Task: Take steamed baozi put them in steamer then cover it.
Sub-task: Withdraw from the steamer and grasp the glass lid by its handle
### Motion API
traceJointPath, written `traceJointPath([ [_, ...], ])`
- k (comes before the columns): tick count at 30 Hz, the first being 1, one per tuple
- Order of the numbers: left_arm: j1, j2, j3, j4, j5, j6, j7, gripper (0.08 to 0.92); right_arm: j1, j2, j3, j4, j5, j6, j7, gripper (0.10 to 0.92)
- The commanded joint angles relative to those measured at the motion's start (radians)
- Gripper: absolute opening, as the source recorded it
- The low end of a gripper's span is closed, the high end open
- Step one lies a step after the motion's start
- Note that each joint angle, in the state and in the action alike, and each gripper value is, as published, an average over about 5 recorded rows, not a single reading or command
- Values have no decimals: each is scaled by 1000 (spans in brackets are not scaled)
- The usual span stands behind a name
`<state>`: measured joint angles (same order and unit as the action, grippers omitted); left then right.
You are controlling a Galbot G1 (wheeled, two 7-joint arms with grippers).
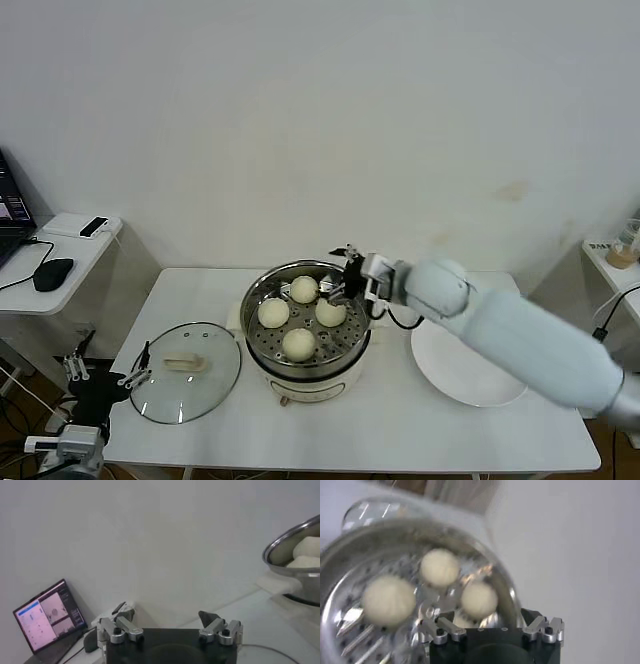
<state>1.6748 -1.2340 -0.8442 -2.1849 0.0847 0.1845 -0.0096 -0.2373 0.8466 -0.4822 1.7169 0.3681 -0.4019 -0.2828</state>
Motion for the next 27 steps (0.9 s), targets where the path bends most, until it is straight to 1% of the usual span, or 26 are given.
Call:
traceJointPath([
  [1,-14,-2,23,56,1,-41,-17,823,-829,162,877,124,-288,449,164,823],
  [4,-14,1,36,80,25,-61,-25,823,-966,278,1046,151,-280,534,120,823],
  [6,-13,7,43,97,75,-86,-30,823,-1042,344,1149,167,-273,558,97,823],
  [8,-7,16,44,115,174,-124,-35,823,-1109,402,1238,183,-283,565,85,823],
  [11,7,30,27,153,418,-212,-42,823,-1184,470,1325,210,-296,558,86,823],
  [14,26,47,13,192,655,-278,-52,823,-1243,497,1358,234,-287,552,91,823],
  [20,86,83,41,238,977,-325,-96,823,-1303,510,1407,251,-274,549,103,823],
  [24,99,95,64,268,1131,-327,-121,823,-1321,523,1434,262,-278,551,107,823],
  [27,71,101,84,306,1190,-325,-134,823,-1336,535,1443,267,-287,557,107,823],
])
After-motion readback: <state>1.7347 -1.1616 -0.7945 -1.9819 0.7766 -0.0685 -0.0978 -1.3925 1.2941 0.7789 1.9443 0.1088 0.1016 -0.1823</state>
